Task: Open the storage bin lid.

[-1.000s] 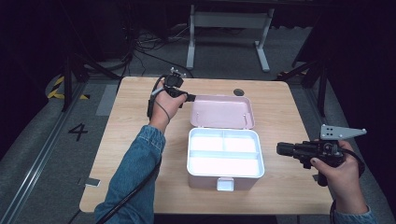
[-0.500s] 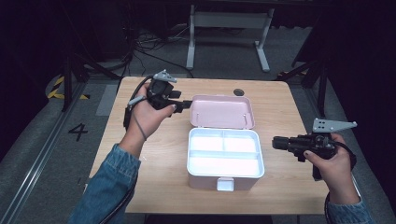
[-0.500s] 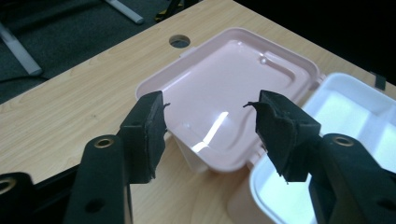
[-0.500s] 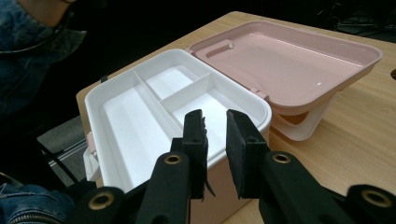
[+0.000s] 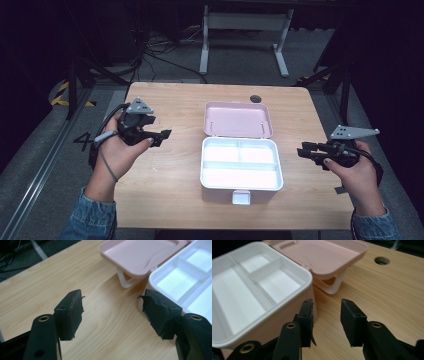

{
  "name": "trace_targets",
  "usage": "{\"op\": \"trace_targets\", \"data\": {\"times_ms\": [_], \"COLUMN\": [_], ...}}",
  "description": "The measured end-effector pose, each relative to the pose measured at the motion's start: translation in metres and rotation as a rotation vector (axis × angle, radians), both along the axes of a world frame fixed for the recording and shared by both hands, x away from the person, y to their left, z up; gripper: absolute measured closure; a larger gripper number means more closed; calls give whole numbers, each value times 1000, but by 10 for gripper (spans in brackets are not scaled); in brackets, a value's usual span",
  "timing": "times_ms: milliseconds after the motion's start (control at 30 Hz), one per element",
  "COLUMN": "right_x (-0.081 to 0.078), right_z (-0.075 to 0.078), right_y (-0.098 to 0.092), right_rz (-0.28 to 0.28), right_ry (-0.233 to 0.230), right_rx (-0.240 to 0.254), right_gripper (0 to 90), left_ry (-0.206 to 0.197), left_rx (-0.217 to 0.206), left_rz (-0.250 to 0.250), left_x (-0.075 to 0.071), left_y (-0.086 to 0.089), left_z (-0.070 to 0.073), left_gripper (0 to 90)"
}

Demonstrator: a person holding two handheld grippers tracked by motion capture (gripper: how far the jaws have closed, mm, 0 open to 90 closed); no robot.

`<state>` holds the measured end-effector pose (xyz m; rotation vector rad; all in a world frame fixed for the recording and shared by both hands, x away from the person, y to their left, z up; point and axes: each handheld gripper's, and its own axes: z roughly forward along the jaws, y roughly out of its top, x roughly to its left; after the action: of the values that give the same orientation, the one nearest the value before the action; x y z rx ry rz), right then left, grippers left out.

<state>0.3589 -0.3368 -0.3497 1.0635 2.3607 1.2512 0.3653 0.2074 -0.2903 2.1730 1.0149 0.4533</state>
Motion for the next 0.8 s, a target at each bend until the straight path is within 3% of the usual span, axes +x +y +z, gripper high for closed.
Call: {"op": "trace_targets", "data": {"times_ms": [133, 267, 300, 500, 533, 567, 600, 667, 700, 767, 800], "right_x": [6, 9, 11, 16, 18, 19, 20, 21, 23, 24, 26], "right_z": [-8, -13, -18, -27, -30, -31, -33, -35, -39, -40, -44], "right_y": [-12, -21, -29, -40, -42, -43, -44, -45, -47, -48, -48], "right_rz": [-65, -97, -112, -149, -155, -156, -160, -158, -165, -170, -177], "right_ry": [32, 64, 91, 132, 140, 140, 146, 149, 167, 178, 207], "right_rx": [-59, -76, -85, -125, -149, -155, -163, -178, -223, -233, -281], "right_gripper": [608, 595, 590, 568, 560, 558, 550, 542, 538, 537, 518], "left_ry": [37, 71, 84, 127, 162, 162, 207, 219, 246, 269, 290], "left_rx": [39, 85, 107, 108, 104, 104, 127, 149, 171, 189, 208], "left_rz": [30, 75, 88, 96, 96, 96, 110, 122, 133, 141, 147], "left_x": [-4, -4, -5, -7, -6, -6, -4, -3, -3, -4, -4], "left_y": [13, 23, 27, 35, 38, 38, 42, 45, 47, 47, 48], "left_z": [-14, -27, -32, -47, -56, -56, -64, -68, -73, -76, -80], "left_gripper": [328, 325, 325, 316, 315, 316, 315, 315, 312, 312, 312]}}
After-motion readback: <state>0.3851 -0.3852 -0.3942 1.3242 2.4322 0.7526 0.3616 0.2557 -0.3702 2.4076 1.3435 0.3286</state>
